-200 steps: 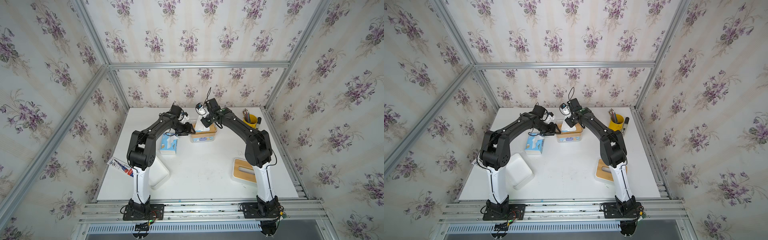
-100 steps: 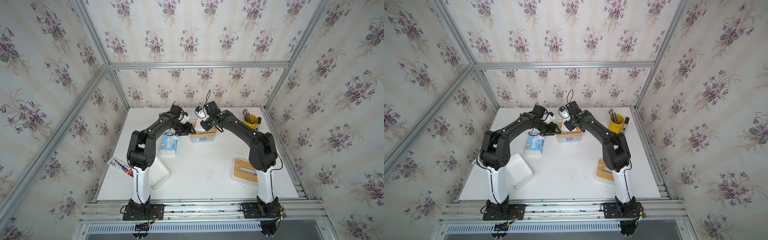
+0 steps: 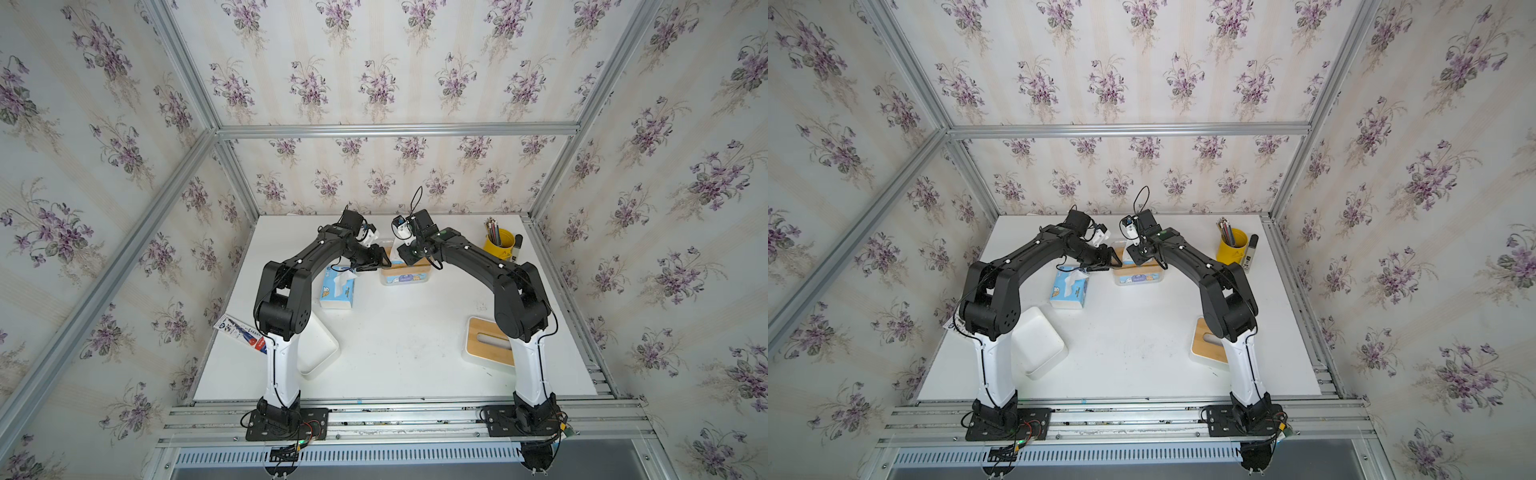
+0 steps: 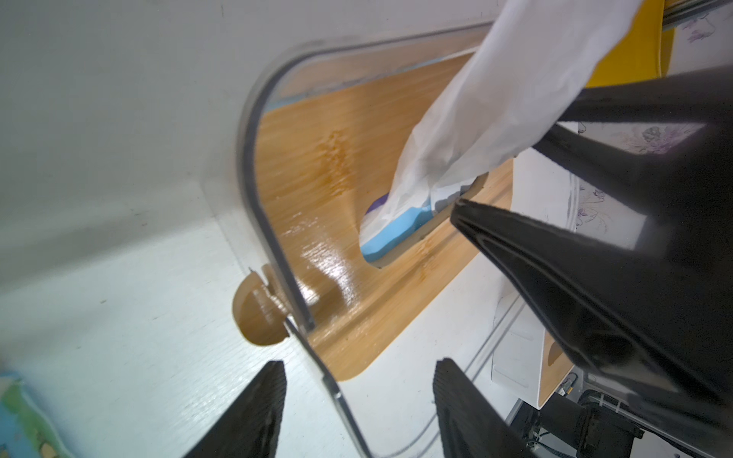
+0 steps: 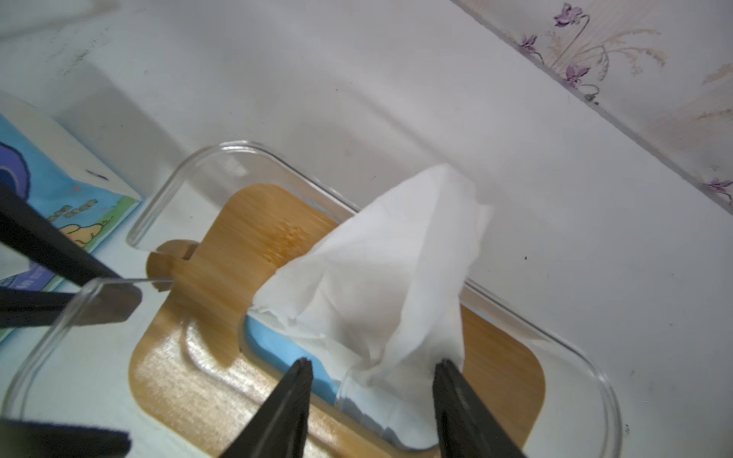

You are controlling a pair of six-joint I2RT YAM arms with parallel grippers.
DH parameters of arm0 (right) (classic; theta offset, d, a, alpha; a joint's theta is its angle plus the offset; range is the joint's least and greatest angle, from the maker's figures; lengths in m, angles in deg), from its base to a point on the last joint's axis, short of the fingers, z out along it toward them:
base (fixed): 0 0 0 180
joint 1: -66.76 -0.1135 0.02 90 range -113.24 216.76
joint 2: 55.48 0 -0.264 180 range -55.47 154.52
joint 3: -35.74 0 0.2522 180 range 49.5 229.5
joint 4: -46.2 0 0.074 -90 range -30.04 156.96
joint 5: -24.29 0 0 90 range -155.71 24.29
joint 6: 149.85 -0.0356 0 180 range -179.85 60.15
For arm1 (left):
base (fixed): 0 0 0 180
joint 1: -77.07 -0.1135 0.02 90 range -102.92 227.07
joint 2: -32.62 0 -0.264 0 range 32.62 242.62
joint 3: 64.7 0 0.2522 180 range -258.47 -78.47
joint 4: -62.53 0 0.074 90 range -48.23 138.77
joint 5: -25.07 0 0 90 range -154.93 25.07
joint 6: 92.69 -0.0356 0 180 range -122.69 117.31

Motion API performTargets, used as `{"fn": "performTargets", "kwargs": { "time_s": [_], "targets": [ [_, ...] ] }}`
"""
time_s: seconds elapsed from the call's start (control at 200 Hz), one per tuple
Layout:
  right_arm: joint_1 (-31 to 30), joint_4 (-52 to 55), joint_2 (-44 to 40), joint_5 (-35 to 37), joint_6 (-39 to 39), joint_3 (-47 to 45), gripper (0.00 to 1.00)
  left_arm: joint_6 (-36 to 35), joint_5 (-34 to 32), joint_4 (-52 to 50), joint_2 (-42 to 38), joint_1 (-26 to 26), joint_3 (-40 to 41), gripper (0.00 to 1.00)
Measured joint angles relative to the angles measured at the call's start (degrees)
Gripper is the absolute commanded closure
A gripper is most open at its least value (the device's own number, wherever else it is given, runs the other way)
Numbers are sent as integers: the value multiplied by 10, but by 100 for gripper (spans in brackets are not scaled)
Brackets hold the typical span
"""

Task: Put the tissue paper into the tissue box
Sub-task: Pull the paper towel from the tissue box.

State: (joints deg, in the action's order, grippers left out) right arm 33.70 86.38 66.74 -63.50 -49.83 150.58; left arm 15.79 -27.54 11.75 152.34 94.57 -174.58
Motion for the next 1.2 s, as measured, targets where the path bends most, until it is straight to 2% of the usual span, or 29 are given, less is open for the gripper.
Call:
{"fn": "performTargets", "kwargs": {
  "time_s": [0.325, 0.734, 0.864, 1.204],
  "targets": [
    [-6, -13, -4, 109, 9, -14, 45, 0, 1, 0, 0, 0, 0, 36],
    [-5, 1, 13, 198, 39, 46, 46, 0, 1, 0, 0, 0, 1, 36],
    [-5, 11, 11, 203, 42, 53, 46, 0, 1, 0, 0, 0, 1, 36],
    [0, 25, -59, 125, 32, -9, 44, 0, 3, 0, -4, 0, 2, 33]
  ]
}}
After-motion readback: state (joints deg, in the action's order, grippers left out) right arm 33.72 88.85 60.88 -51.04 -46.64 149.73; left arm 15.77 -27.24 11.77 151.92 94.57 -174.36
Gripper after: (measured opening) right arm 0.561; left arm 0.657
